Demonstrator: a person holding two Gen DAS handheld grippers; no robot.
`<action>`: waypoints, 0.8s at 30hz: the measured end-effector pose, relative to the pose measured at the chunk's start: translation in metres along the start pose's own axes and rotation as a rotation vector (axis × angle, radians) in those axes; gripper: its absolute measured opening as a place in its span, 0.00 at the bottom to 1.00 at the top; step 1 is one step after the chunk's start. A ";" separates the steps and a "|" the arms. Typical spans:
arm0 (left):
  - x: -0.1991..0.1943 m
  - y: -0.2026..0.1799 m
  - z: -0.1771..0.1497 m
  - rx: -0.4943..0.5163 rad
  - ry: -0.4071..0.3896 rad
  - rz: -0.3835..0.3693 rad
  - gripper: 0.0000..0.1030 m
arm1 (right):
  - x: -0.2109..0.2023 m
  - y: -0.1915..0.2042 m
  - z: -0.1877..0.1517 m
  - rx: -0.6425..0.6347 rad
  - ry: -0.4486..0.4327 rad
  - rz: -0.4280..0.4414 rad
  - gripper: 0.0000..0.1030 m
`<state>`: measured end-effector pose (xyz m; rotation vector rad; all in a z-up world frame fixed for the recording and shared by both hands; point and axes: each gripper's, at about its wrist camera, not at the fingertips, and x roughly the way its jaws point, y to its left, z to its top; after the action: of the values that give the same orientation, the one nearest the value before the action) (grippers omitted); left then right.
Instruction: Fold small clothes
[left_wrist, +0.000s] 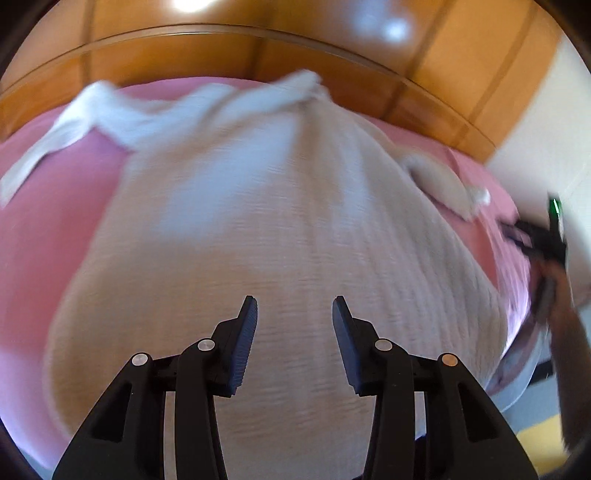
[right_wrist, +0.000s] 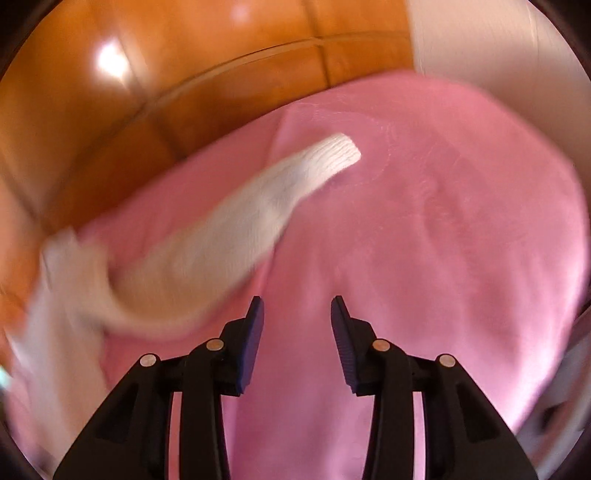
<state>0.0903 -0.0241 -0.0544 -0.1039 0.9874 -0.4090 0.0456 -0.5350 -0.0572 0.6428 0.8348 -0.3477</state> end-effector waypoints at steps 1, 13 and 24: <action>0.005 -0.007 0.002 0.022 0.004 -0.002 0.40 | 0.013 -0.006 0.013 0.072 0.007 0.058 0.41; 0.040 -0.052 0.005 0.128 0.055 -0.036 0.40 | 0.082 0.014 0.051 0.196 0.097 0.199 0.11; 0.031 -0.043 -0.001 0.122 0.055 -0.086 0.40 | -0.109 0.013 0.056 0.213 -0.115 0.376 0.10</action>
<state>0.0923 -0.0752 -0.0680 -0.0252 1.0119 -0.5521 0.0156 -0.5577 0.0598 0.9518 0.5551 -0.1306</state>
